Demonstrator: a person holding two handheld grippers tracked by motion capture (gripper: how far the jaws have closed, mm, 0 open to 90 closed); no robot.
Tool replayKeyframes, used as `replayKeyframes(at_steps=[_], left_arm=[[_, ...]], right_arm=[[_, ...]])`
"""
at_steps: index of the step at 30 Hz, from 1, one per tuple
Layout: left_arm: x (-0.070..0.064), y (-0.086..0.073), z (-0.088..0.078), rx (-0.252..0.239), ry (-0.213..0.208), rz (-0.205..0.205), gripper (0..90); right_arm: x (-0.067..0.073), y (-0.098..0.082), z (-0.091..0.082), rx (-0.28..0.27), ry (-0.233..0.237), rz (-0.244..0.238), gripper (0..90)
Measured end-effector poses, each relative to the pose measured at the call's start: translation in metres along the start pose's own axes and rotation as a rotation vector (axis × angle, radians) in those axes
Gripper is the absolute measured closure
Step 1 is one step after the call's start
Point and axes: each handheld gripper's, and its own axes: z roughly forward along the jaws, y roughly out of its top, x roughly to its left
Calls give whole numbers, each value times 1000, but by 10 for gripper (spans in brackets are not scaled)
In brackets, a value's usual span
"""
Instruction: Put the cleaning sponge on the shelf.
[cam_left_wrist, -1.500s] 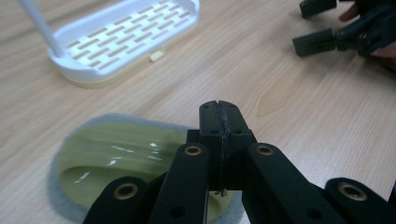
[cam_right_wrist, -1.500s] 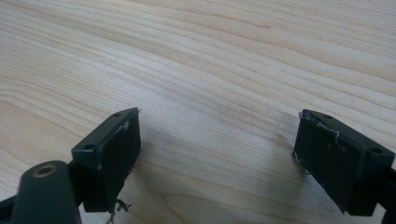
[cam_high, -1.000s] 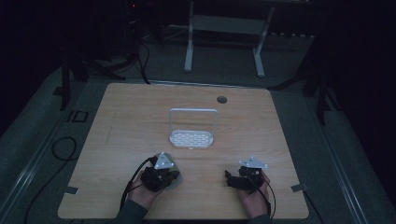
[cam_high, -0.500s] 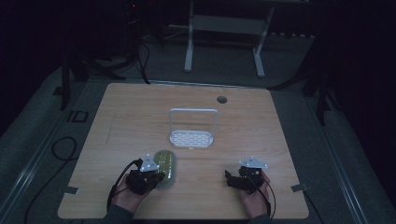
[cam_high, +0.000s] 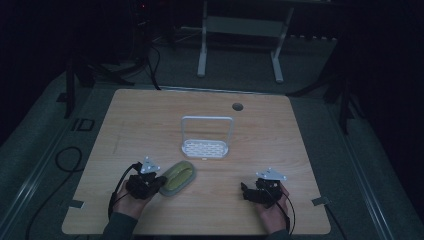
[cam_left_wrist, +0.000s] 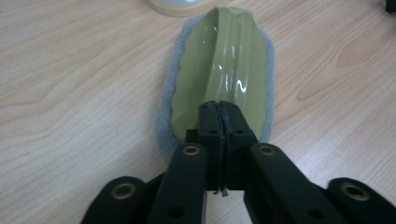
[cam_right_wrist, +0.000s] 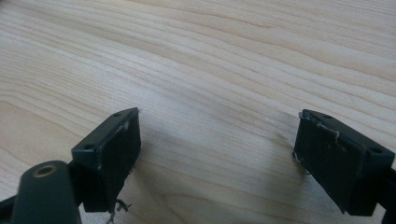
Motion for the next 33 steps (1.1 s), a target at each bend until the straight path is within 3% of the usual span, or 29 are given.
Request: replayKeyframes(at_steps=[10,20,26,33], left_arm=[[3,21,-7,-20,-11,44,733],[6,43,-7,26,-20,100,665],[7,50,-8,43,-28,110,648],[8,63,-1,102,-40,138,643]], right_arm=[[0,0,0,-1,0,1,143],[0,0,0,-1,0,0,143],[0,0,0,-1,0,1,143],[0,0,0,-1,0,2,143]])
